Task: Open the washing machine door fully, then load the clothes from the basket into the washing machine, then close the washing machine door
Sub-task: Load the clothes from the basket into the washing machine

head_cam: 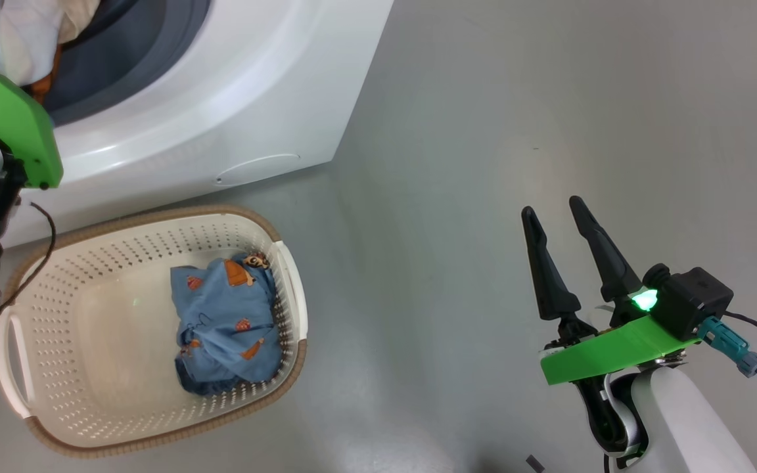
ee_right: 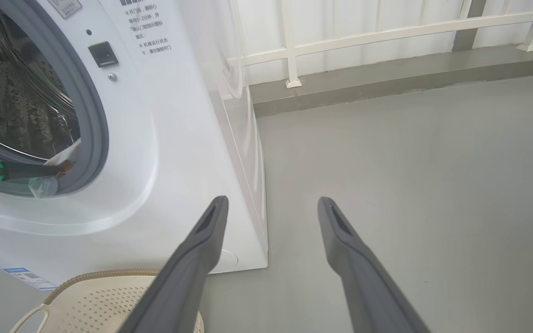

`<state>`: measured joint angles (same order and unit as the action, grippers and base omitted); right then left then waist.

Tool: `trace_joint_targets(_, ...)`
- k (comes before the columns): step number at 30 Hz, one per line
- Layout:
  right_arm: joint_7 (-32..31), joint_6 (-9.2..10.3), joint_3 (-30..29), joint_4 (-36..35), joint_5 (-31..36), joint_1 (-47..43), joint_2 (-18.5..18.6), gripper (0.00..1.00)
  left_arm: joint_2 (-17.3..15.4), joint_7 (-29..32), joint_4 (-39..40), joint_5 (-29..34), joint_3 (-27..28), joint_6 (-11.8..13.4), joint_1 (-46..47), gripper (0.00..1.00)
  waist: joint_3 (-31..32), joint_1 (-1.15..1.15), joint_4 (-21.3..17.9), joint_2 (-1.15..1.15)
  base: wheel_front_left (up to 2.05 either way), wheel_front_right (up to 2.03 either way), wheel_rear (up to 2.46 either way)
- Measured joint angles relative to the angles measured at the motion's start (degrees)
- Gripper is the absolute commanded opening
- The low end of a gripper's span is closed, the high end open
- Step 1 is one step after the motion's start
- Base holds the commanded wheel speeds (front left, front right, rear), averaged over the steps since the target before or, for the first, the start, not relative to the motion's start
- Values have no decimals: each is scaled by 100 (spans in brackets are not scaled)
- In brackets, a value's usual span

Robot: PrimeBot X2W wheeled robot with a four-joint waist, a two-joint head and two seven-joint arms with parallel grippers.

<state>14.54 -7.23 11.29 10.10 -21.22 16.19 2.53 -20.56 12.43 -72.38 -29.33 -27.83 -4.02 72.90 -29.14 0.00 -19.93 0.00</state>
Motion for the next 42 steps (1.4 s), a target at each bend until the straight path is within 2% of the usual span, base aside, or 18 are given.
trace_joint_targets(14,0,0,115,-16,0,4,0,100,33,-875,297,-96,-16,-227,308,0,-96,0,1,0,0,0,0)
trace_joint_targets(25,0,0,212,-263,-126,1,-2,100,-365,-1512,455,-65,-81,-257,1102,0,-564,0,-290,0,0,0,0)
trace_joint_targets(37,0,0,328,-398,-257,1,-9,100,-532,-2437,635,-24,-55,-252,1466,0,-1022,1,-458,0,0,0,0)
trace_joint_targets(38,0,1,330,-398,-261,1,-9,100,-542,-2457,632,-24,-54,-250,1496,16,-1034,0,-462,0,0,0,0)
trace_joint_targets(39,0,1,330,-398,-261,1,-9,100,-542,-2457,632,-24,-54,-250,1496,61,-1034,0,-462,0,0,0,0)
trace_joint_targets(40,0,0,332,-398,-275,2,-9,100,-546,-2461,624,-24,-56,-245,1529,100,-1041,1,-463,0,0,0,0)
trace_joint_targets(42,0,0,331,-397,-296,2,-10,100,-532,-2293,491,-24,-66,-175,1593,100,-1040,1,-457,0,0,0,0)
